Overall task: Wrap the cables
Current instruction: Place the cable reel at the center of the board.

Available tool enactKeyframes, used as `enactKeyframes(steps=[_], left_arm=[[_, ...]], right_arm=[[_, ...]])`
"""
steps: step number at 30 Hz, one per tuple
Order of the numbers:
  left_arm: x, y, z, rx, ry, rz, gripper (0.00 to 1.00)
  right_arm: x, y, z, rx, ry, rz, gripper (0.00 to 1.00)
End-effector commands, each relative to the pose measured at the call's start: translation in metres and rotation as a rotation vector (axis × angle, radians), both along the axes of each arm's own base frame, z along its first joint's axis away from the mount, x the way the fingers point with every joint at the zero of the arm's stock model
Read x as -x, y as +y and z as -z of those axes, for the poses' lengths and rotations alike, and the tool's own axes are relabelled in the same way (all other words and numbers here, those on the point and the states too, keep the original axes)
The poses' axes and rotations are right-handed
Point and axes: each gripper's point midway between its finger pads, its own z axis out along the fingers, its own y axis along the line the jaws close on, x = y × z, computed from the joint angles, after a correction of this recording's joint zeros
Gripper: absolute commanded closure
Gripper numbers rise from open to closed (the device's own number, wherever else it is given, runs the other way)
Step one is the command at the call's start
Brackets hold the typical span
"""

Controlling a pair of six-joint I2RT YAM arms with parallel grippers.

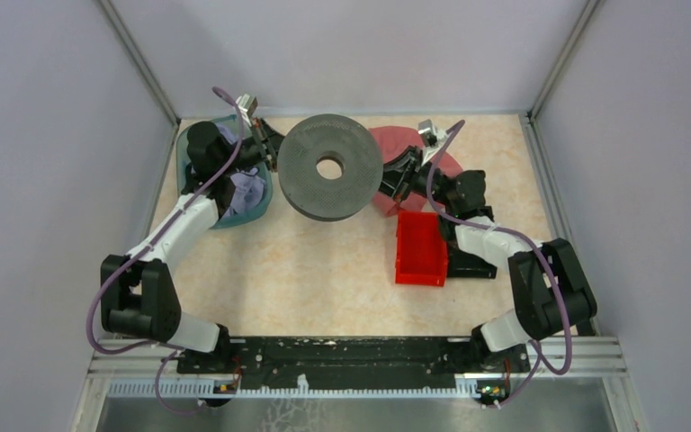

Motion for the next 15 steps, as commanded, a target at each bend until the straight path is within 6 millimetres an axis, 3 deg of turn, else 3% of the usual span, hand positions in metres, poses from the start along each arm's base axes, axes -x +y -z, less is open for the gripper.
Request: enactKeyframes(steps=[1,15], left_arm=[[0.001,0.003,-0.019,0.04,-0.052,-0.013,1.0],[0.003,0.006,-0.022,0.042,-0.068,-0.015,1.0]], right_arm=[[0.009,0.004,-0.005,-0.006,-0.054,-0.026,0.95],[-0.007,-0.007,-0.003,0.006,-0.007,0.043,0.75]])
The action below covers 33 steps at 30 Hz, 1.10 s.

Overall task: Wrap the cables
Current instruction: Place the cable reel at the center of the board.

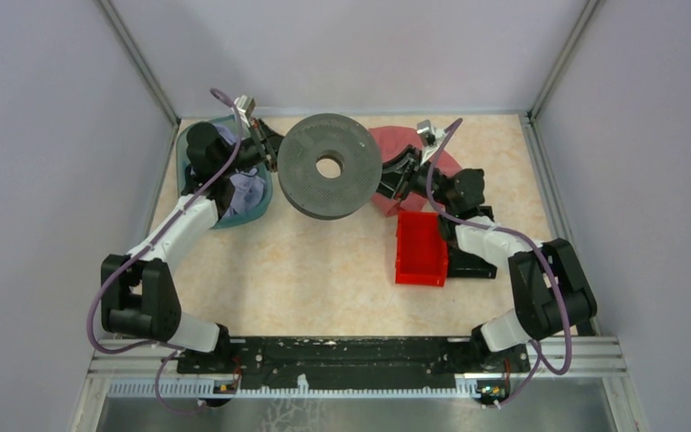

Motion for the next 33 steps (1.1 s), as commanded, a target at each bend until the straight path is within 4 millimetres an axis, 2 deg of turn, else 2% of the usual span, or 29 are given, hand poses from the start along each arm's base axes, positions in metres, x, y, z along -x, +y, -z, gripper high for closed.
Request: enactKeyframes(steps=[1,7,21,28,33], left_arm=[[0.006,0.005,-0.027,0.041,-0.075,0.002,1.0],[0.005,0.01,-0.031,0.051,-0.081,-0.004,1.0],[-0.003,0.023,-0.029,0.05,-0.084,-0.046,1.0],[-0.013,0.027,-0.017,-0.031,-0.094,-0.093,1.0],[-0.026,0.032,-0.002,-0.125,-0.091,-0.155,1.0]], right_arm=[[-0.005,-0.008,-0.009,-0.006,-0.039,0.042,0.74],[-0.011,-0.018,-0.011,-0.005,-0.036,0.071,0.68],[-0.022,-0.044,-0.013,-0.002,-0.038,0.13,0.61],[-0.03,-0.058,-0.015,0.013,-0.05,0.16,0.61],[-0.047,-0.072,-0.008,0.092,-0.031,0.204,0.55]])
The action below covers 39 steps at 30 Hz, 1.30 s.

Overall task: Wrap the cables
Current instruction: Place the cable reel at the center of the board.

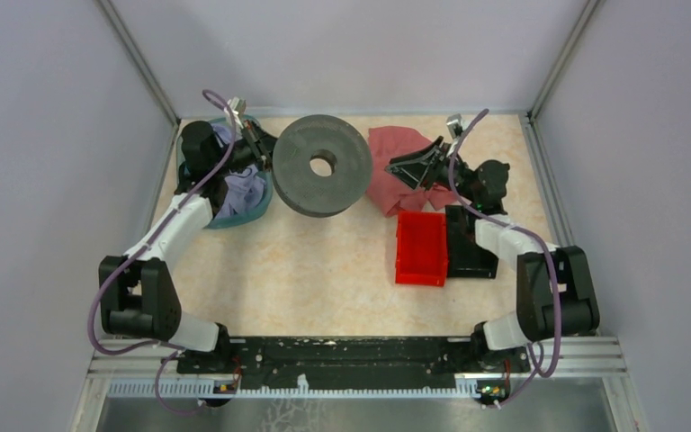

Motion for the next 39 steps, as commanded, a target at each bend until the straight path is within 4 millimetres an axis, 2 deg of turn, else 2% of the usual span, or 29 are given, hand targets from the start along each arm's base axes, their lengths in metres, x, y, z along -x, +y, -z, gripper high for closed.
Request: enactKeyframes(steps=[1,9,16,22,33,39], left_arm=[[-0.009,0.009,-0.017,-0.082,-0.092,-0.074,1.0],[-0.022,0.016,0.015,-0.177,-0.054,-0.144,1.0],[-0.025,0.013,0.057,-0.196,0.011,-0.126,1.0],[-0.025,0.002,0.091,-0.224,0.059,-0.095,1.0],[-0.005,-0.023,0.162,-0.262,0.195,0.045,1.0],[0.013,-0.042,0.186,-0.267,0.216,0.131,1.0]], right_arm=[[-0.009,-0.015,-0.018,0.084,-0.075,0.044,0.54],[-0.022,-0.032,0.007,0.34,-0.05,0.139,0.36],[-0.005,-0.035,0.023,0.39,-0.018,0.12,0.33],[0.001,-0.037,0.029,0.402,-0.033,0.127,0.32],[0.001,-0.038,0.051,0.417,-0.001,0.123,0.32],[0.0,-0.039,0.058,0.431,0.004,0.125,0.32]])
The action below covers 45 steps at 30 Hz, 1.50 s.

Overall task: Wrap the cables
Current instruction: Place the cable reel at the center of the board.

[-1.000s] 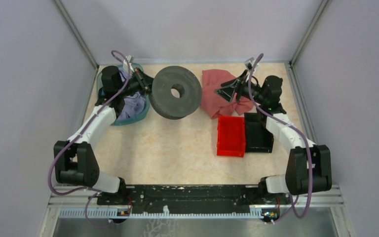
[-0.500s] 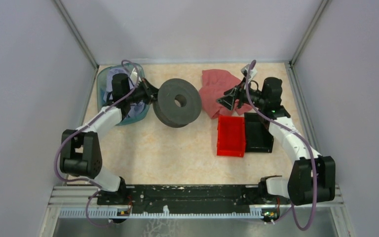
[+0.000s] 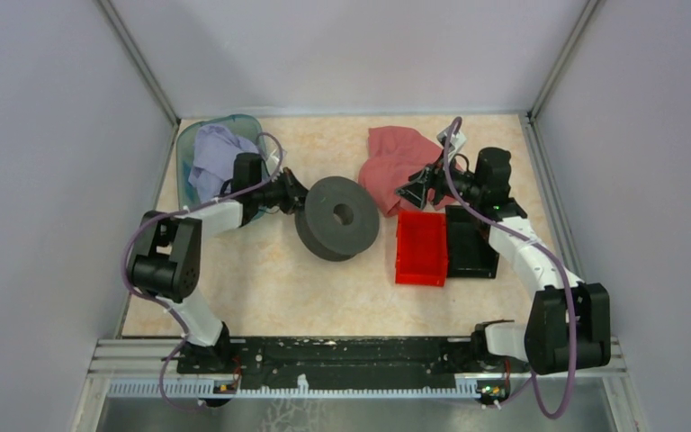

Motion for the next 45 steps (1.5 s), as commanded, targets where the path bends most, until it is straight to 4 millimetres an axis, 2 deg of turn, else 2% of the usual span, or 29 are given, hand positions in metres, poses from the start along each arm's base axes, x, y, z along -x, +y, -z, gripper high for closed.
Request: enactKeyframes(steps=[1,4,7,13,23,36,45], left_arm=[[0.016,-0.021,-0.005,0.051,-0.049,0.116,1.0],[0.024,-0.029,0.004,0.055,-0.038,0.15,0.99],[0.032,-0.036,0.011,0.064,-0.027,0.184,0.93],[0.04,-0.041,0.024,0.086,0.007,0.232,0.92],[0.041,-0.044,0.043,0.086,0.049,0.273,0.9],[0.042,-0.045,0.054,0.084,0.065,0.322,0.71],[0.04,-0.041,0.059,0.072,0.055,0.332,0.65]], right_arm=[[-0.004,-0.002,-0.01,0.012,-0.076,0.004,0.32],[-0.004,-0.002,-0.005,0.016,-0.07,0.005,0.32],[-0.005,-0.002,-0.002,0.017,-0.061,0.003,0.32],[-0.005,-0.003,0.002,0.022,-0.055,0.004,0.32],[-0.006,-0.003,0.01,0.027,-0.035,0.005,0.31],[-0.006,-0.002,0.014,0.027,-0.026,0.002,0.31],[-0.005,-0.002,0.015,0.023,-0.022,-0.003,0.31]])
